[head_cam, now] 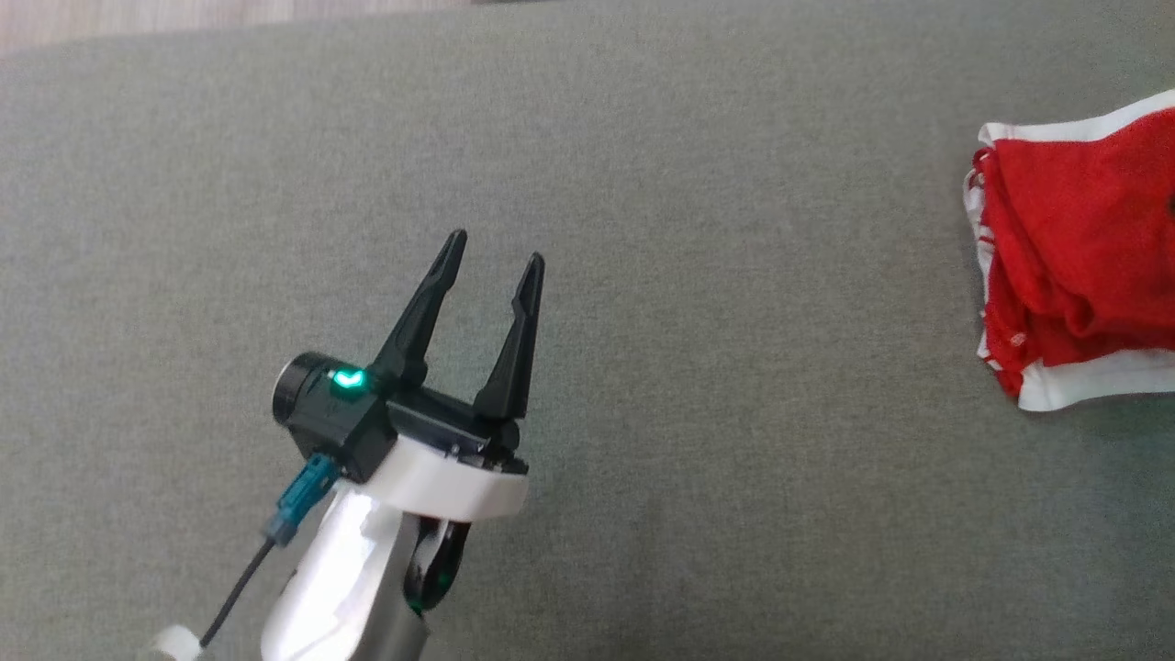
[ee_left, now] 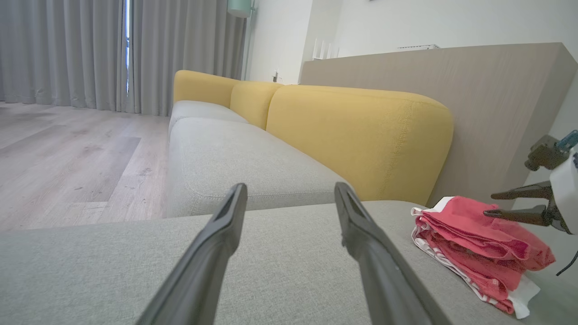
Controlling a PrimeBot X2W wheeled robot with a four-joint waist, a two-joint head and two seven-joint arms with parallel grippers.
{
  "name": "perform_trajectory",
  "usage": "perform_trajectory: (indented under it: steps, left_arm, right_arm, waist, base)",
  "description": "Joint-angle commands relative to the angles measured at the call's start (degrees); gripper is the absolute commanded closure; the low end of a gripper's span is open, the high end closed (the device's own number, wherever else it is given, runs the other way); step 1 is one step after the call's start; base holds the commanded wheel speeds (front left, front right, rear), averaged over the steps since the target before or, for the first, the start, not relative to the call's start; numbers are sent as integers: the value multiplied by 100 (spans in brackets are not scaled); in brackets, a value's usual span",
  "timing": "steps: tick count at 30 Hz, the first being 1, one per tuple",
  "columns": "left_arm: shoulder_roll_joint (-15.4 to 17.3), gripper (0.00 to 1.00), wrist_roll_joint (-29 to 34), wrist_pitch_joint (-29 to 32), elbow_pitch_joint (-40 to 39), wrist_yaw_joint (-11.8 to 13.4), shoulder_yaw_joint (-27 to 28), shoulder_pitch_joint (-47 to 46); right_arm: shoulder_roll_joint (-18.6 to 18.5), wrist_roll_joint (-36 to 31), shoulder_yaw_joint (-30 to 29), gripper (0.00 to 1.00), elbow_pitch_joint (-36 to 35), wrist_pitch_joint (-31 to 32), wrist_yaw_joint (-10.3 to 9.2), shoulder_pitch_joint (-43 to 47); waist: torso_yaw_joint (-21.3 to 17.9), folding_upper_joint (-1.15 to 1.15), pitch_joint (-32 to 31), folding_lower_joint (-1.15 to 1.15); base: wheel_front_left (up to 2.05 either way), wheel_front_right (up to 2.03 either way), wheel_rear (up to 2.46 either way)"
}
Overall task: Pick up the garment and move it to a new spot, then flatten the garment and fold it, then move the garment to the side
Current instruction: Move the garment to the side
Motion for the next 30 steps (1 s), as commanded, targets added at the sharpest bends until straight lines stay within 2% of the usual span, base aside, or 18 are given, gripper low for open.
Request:
perform_trajectory:
  steps: [1, 6, 7, 12, 19, 23, 27, 30]
  left_arm:
    - [25, 0, -3, -29, -155, 9, 213, 59]
    - [25, 0, 4, -29, -165, 9, 363, 232]
    - [25, 0, 11, -29, -193, 16, 464, 321]
    - [25, 0, 59, -29, -258, 54, 781, 556]
    - [25, 0, 116, -29, -338, 83, 1121, 902]
    - [25, 0, 37, -29, -353, 111, 1235, 1055]
    - [25, 0, -127, -29, -349, 98, 1274, 1215]
    - [25, 0, -221, -29, -261, 76, 1320, 1339]
  right_arm:
    - [-70, -29, -241, 0, -218, -36, -5, 83]
    - [342, -45, -754, 0, -471, -322, -5, 133]
    - [627, -27, -1038, 0, -654, -588, -5, 202]
    - [1495, 54, -1647, 0, -1305, -1308, -5, 533]
    - [3130, 25, -2653, 0, -2122, -2115, -5, 1428]
    - [3990, -80, -3004, 0, -2362, -2516, -5, 2019]
    - [4274, 51, -3063, 0, -2441, -2808, -5, 2617]
    - [4294, 193, -2735, 0, -2341, -2919, -5, 3031]
  waist:
    - [-50, 0, -219, 0]
    - [-77, 0, -547, 0]
    - [-73, 0, -698, 0]
    - [-55, 0, -1015, 0]
    - [5, 0, -1297, 0]
    - [57, 0, -1366, 0]
    - [84, 0, -1417, 0]
    - [88, 0, -1455, 0]
  base:
    - [0, 0, 0]
    - [0, 0, 0]
    - [0, 0, 0]
    - [0, 0, 0]
    - [0, 0, 0]
    - [0, 0, 0]
    - [0, 0, 0]
    - [0, 0, 0]
